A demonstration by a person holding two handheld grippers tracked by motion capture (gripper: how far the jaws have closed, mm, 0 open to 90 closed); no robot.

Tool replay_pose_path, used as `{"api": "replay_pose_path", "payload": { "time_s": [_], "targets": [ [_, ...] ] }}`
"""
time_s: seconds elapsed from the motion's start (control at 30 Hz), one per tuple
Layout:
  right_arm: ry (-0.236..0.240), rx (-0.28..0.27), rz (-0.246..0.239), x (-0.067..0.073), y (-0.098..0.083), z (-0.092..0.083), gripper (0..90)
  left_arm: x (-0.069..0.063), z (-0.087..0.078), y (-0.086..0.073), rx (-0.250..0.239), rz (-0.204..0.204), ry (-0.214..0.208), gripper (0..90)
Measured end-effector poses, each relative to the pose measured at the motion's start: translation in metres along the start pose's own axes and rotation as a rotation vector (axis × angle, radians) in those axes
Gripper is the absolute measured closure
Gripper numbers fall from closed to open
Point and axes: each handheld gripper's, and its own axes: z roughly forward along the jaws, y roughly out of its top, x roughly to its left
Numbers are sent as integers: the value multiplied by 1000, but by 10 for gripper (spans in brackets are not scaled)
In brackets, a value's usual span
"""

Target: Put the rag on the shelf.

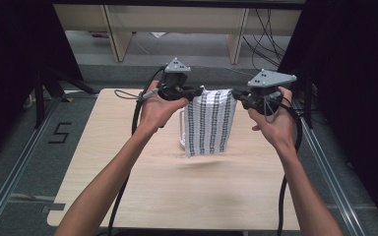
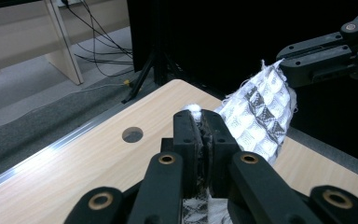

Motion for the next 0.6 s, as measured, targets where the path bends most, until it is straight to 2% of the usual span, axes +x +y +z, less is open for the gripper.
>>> {"api": "replay_pose_path", "payload": {
  "time_s": [0.1, 0.13, 0.17, 0.2, 0.33, 0.37, 0.47, 0.53, 0.6],
  "targets": [
    [-10, -6, 2, -4, 9, 5, 873, 7, 1, 8, -1, 0, 17, 849],
    [-18, -12, -21, -7, 13, 6, 873, 8, 2, 10, -10, -10, 25, 849],
    [-23, -15, -3, -8, 16, 8, 873, 10, 3, 13, -4, -8, 29, 849],
    [-23, -16, -20, -11, 19, 10, 873, 13, 4, 15, -3, -3, 30, 849],
    [-35, -22, -4, -20, 29, 18, 872, 18, 7, 26, -4, 4, 52, 848],
    [-35, -20, 30, -24, 33, 23, 872, 22, 9, 31, -11, 6, 59, 848],
    [-40, -4, 40, -31, 38, 28, 872, 26, 12, 35, 1, 14, 62, 848],
    [-47, 1, 45, -34, 42, 33, 872, 31, 17, 39, -1, 10, 69, 848],
    [-50, 9, 49, -37, 44, 36, 872, 40, 24, 42, -9, -18, 69, 848]
  ]
}}
